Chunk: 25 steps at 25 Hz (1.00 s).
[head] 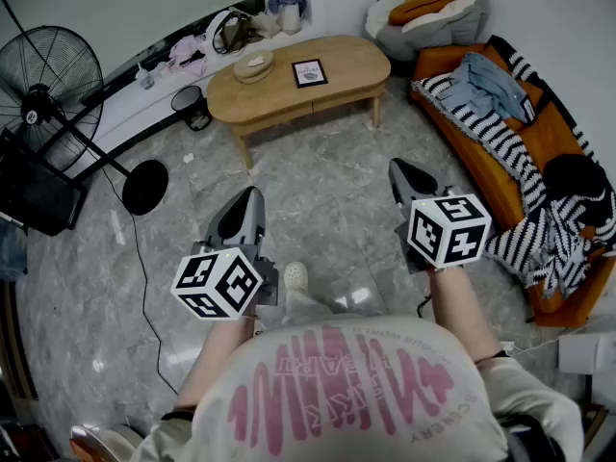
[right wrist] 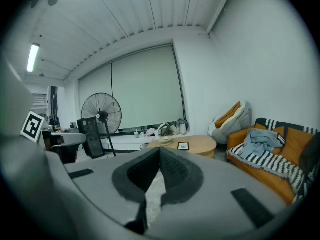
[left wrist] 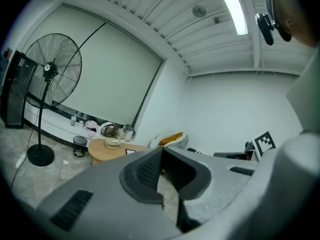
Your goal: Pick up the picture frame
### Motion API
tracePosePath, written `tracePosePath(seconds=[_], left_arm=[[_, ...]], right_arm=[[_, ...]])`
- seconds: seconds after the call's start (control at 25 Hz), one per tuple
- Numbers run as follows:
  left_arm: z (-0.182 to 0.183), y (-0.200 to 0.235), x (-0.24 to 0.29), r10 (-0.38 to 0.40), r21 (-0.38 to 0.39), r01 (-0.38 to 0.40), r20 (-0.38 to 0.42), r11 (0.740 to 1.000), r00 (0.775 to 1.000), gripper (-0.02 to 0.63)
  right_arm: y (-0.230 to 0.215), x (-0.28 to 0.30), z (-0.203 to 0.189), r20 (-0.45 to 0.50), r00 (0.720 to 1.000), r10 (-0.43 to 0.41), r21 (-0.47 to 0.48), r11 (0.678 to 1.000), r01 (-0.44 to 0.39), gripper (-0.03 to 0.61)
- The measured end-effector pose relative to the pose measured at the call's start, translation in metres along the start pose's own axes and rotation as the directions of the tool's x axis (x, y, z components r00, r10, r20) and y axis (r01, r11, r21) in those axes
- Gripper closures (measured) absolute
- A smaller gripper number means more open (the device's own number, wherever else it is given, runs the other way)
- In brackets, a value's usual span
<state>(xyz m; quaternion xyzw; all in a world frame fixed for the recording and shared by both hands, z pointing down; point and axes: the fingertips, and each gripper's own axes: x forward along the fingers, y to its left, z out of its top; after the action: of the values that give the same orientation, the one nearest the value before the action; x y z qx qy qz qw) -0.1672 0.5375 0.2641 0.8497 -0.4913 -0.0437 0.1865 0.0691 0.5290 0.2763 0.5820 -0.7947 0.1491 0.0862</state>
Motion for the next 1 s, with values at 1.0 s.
tracePosePath(seconds=[1.0], left_arm=[[0.036,0.134,0.151,-0.038,-0.046,0.033,-0.11,0.998,0.993,0.611]], right_arm=[[-0.023,0.19,0.023,-0.096,0.995,-0.037,0.095,0.994,0.046,0.574]])
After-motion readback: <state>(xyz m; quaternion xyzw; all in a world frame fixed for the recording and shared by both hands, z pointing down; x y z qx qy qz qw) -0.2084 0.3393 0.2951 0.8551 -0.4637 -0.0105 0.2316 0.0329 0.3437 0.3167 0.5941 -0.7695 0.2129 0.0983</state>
